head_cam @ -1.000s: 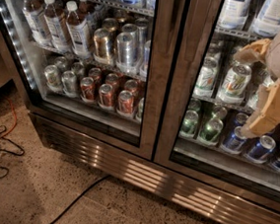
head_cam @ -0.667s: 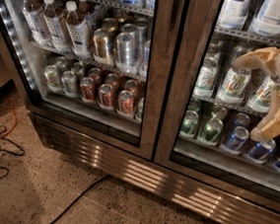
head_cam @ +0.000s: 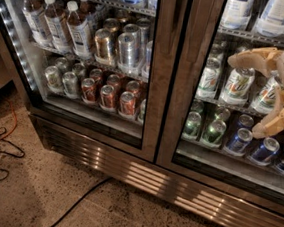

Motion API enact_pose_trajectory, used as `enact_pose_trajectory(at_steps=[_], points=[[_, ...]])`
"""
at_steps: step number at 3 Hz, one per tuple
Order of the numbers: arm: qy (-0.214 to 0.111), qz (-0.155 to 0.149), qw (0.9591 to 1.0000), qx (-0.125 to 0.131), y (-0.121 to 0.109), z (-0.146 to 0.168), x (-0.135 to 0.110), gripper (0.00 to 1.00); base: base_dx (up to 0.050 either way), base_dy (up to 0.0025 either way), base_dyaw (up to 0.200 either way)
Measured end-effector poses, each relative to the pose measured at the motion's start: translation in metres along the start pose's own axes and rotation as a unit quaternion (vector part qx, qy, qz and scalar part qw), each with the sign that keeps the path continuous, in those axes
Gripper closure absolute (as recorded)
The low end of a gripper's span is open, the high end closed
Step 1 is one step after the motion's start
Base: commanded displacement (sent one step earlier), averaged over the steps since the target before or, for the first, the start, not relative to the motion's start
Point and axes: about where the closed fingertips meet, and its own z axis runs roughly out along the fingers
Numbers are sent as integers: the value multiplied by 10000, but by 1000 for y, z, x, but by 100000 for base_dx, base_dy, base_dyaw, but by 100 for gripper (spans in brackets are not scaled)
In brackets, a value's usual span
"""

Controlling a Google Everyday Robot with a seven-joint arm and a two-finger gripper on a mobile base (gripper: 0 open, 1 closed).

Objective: Open right fridge door

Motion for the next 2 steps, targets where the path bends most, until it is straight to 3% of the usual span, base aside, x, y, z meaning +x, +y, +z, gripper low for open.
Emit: enact_pose_trajectory(at_steps=[1,2], points=[[-51,21,10000,44,-3,3,-2,0,0,0,0],[-423,106,9980,449,3,6,-9,0,0,0,0]])
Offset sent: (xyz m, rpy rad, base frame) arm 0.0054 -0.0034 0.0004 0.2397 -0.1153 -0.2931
